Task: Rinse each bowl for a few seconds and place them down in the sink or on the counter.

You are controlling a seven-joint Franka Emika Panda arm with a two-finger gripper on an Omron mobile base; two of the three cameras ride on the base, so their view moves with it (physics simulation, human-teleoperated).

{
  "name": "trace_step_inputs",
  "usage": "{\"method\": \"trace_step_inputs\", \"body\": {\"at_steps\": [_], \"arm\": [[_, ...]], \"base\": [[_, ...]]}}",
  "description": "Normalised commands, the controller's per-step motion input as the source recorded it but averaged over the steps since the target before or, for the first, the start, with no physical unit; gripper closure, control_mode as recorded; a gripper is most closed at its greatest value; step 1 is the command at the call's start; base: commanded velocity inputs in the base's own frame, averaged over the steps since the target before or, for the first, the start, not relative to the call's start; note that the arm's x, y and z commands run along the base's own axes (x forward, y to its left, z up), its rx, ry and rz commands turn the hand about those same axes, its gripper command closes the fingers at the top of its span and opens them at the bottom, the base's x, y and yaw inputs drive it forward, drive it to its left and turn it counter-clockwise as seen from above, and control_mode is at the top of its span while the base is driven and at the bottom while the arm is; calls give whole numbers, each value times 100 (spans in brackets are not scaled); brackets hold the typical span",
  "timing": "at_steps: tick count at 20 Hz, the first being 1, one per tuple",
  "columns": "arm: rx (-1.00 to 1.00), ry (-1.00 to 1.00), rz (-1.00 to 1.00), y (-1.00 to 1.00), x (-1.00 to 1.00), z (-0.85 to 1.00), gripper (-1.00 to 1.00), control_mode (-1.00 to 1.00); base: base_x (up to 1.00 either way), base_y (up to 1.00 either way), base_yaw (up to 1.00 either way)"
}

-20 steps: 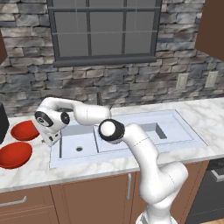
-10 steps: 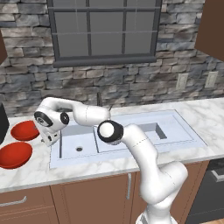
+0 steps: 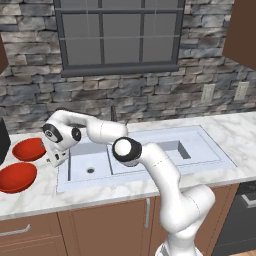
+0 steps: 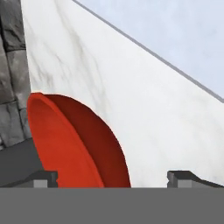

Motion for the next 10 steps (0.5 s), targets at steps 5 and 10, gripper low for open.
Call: {"method": "trace_step_inputs", "body": {"at_steps": [5,10], "arm": [[-26,23,-3,65,46,5,-100,-100],[-31,24,0,73,42,0,-100,-100]], "base": [[0,0,0],[0,0,0]]}}
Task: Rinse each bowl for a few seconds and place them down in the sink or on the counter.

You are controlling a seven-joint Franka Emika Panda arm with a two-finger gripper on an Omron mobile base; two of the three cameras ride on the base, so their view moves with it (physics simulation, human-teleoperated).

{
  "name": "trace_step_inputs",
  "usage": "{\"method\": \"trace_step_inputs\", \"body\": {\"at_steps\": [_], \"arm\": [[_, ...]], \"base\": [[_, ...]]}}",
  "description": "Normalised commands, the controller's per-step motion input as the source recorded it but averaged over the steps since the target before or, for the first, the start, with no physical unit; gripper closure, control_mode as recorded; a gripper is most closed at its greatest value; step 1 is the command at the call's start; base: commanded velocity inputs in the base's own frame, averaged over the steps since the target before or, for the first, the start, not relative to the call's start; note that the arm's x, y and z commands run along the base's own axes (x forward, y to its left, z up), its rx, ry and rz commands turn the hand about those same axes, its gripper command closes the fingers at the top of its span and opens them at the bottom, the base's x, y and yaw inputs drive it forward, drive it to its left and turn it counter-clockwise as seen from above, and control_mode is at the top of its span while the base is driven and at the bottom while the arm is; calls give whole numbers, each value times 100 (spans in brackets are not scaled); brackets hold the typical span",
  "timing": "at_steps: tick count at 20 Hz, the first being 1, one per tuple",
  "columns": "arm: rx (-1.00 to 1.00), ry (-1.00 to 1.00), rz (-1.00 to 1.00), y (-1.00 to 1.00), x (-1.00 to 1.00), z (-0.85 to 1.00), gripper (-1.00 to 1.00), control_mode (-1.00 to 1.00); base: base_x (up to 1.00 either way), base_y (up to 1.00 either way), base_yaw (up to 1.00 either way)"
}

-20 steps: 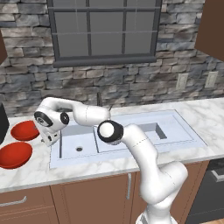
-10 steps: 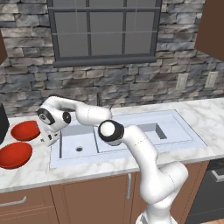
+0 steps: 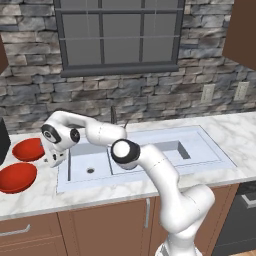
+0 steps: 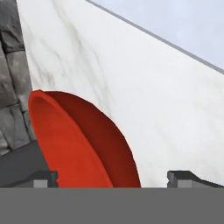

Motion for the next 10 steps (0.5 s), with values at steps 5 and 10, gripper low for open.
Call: {"method": "trace_step_inputs", "body": {"at_steps": [5,10], "arm": [[-33,25,0,73,39,0,100,-100],[-30,25,0,57,47,0,100,-100]], "base": [[0,0,0],[0,0,0]]}}
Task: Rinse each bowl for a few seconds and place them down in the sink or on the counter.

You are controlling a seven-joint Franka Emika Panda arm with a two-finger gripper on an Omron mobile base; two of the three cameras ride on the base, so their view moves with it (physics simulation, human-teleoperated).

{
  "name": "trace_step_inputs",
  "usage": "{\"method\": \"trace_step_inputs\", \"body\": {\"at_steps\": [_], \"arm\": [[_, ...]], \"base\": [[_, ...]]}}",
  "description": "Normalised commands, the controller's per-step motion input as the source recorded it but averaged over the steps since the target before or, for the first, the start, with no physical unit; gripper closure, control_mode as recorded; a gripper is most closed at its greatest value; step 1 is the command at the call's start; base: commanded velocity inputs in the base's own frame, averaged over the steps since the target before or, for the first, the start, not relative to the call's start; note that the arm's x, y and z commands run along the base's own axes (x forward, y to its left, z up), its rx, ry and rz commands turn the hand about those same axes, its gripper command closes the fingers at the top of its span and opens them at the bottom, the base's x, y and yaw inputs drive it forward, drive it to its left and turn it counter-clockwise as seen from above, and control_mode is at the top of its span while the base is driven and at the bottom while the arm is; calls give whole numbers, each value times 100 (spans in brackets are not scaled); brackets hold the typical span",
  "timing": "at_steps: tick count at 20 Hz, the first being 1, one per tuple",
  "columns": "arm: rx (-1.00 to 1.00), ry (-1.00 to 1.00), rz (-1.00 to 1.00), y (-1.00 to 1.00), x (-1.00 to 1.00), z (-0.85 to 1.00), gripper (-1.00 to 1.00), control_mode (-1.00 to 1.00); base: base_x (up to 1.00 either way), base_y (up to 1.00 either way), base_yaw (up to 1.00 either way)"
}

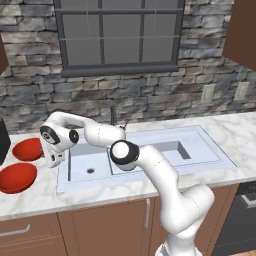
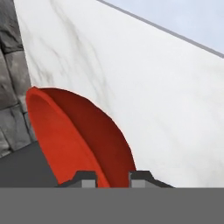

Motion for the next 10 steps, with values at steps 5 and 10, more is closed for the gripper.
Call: {"method": "trace_step_inputs", "body": {"at_steps": [5,10], "arm": [[-28,27,0,42,46,0,100,-100],[-28,27,0,30,35,2,100,-100]], "base": [[0,0,0],[0,0,0]]}}
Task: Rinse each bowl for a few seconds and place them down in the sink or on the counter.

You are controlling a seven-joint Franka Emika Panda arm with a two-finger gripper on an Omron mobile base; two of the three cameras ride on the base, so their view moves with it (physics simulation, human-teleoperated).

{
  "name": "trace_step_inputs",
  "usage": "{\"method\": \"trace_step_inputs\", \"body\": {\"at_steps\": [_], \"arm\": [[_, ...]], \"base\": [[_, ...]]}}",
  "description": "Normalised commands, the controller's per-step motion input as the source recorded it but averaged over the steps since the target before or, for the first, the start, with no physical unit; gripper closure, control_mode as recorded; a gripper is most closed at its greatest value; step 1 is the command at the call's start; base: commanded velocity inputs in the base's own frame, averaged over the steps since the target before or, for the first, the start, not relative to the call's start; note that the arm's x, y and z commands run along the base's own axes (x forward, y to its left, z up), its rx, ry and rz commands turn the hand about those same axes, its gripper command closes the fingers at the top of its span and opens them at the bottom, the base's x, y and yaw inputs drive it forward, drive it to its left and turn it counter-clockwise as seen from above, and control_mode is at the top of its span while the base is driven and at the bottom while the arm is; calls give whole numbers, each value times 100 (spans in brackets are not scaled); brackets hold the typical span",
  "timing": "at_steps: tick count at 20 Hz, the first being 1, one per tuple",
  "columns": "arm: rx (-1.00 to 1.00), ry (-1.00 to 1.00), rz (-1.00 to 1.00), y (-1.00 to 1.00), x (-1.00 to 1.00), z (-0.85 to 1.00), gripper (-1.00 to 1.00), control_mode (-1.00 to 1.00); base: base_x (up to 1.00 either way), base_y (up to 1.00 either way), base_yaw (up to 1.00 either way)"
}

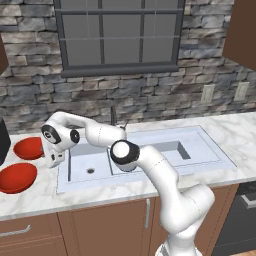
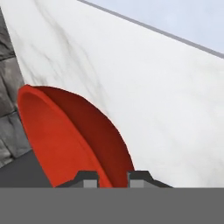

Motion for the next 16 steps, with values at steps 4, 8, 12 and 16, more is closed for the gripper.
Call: {"method": "trace_step_inputs", "body": {"at_steps": [4,8,12,16], "arm": [[-27,17,-2,10,4,33,100,-100],[-26,14,-11,7,-3,58,100,-100],[-24,6,-13,2,-10,66,100,-100],[-19,-1,-10,-14,-25,89,100,-100]], "base": [[0,0,0],[0,0,0],[0,0,0],[0,0,0]]}}
